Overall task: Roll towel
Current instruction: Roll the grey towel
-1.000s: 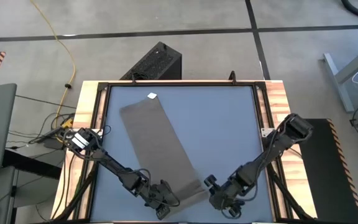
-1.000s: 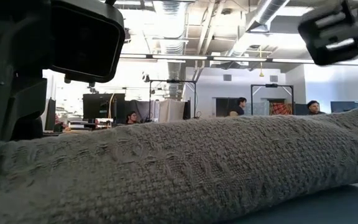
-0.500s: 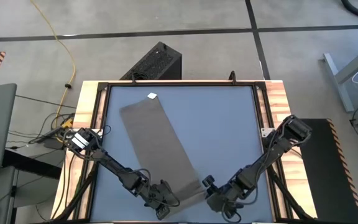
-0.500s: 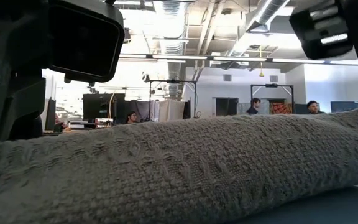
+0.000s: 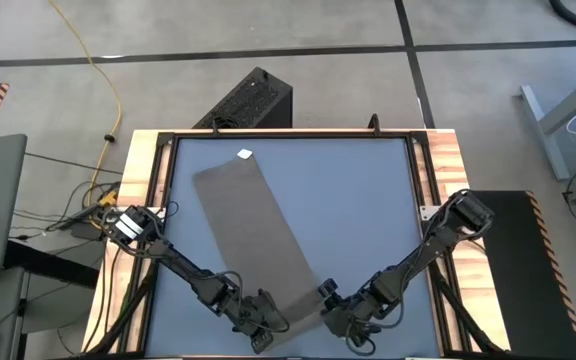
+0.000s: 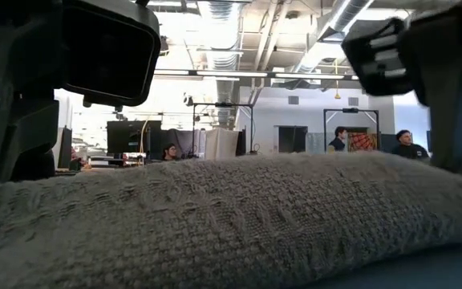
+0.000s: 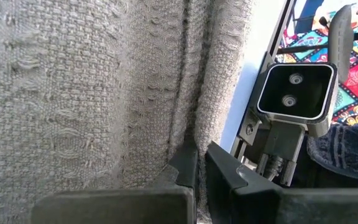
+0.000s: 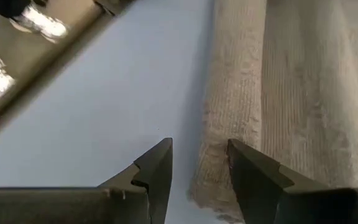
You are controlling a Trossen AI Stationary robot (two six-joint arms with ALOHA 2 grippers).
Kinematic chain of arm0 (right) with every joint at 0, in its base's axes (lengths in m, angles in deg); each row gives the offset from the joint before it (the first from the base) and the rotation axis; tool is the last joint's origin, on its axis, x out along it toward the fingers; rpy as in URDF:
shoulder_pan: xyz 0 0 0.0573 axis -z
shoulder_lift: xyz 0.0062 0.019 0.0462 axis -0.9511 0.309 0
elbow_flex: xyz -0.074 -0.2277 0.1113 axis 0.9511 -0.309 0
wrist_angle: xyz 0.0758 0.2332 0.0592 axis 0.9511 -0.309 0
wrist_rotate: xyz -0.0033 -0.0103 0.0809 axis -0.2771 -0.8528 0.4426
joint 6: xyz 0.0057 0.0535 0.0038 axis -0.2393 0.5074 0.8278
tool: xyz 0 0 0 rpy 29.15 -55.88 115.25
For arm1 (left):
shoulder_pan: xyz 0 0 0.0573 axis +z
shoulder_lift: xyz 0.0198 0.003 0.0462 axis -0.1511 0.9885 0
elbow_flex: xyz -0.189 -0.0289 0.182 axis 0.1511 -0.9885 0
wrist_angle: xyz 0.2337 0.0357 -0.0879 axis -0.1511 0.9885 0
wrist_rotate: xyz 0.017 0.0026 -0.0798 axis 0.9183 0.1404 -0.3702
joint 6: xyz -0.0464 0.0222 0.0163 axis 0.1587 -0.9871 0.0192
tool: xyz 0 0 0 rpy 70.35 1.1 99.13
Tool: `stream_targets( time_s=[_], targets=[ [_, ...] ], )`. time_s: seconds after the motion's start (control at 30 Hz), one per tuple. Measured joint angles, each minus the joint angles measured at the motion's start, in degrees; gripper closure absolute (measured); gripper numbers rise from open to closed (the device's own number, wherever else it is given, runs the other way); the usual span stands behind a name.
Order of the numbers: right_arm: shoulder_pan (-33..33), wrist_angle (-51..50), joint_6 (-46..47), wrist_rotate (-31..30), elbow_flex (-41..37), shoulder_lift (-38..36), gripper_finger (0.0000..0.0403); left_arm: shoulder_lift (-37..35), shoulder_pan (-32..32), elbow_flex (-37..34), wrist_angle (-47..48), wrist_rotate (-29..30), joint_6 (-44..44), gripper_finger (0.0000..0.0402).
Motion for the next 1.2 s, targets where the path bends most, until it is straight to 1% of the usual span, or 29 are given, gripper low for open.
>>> stream_targets(
  time_s=[0.13, 0.47, 0.6, 0.67, 0.8, 0.9, 0.97, 1.03, 1.2],
  targets=[
    [1.11, 0.86, 0.02, -0.03, 0.00, 1.55, 0.0223, 0.00, 0.00, 0.00, -0.15, 0.11, 0.07, 0.0401],
    [3.26, 1.00, 0.02, -0.14, -0.01, 1.59, 0.0223, 0.02, -0.07, -0.04, -0.76, 0.60, -0.31, 0.0398],
    [4.03, 0.68, 0.03, 0.18, -0.07, 1.59, 0.0223, 0.02, -0.54, -0.04, -2.04, 0.72, -2.77, 0.0375],
    [4.48, 1.34, 0.16, 1.50, -0.87, 1.61, 0.0223, 0.02, -0.66, -0.04, -2.29, 0.71, -3.43, 0.0358],
    [5.14, 2.16, 2.63, 3.41, -1.29, 3.66, 0.0223, 0.02, -0.63, -0.02, -2.36, -0.18, -3.70, 0.0325],
    [5.06, 3.71, 4.57, 5.02, -1.25, 6.20, 0.0225, -0.32, -0.52, -0.09, -2.38, -0.76, -4.53, 0.0307],
    [4.91, 4.41, 6.94, 5.22, -1.25, 7.33, 0.0234, -0.85, -0.39, -0.14, -2.36, -1.15, -5.61, 0.0301],
    [4.79, 4.59, 9.44, 5.45, -1.25, 7.67, 0.0253, -1.67, -0.42, -0.20, -2.20, -1.30, -7.32, 0.0300],
    [4.84, 4.30, 12.12, 5.99, -1.25, 7.34, 0.0323, -4.81, -0.42, -0.26, -0.57, -0.41, -10.86, 0.0301]
  ],
)
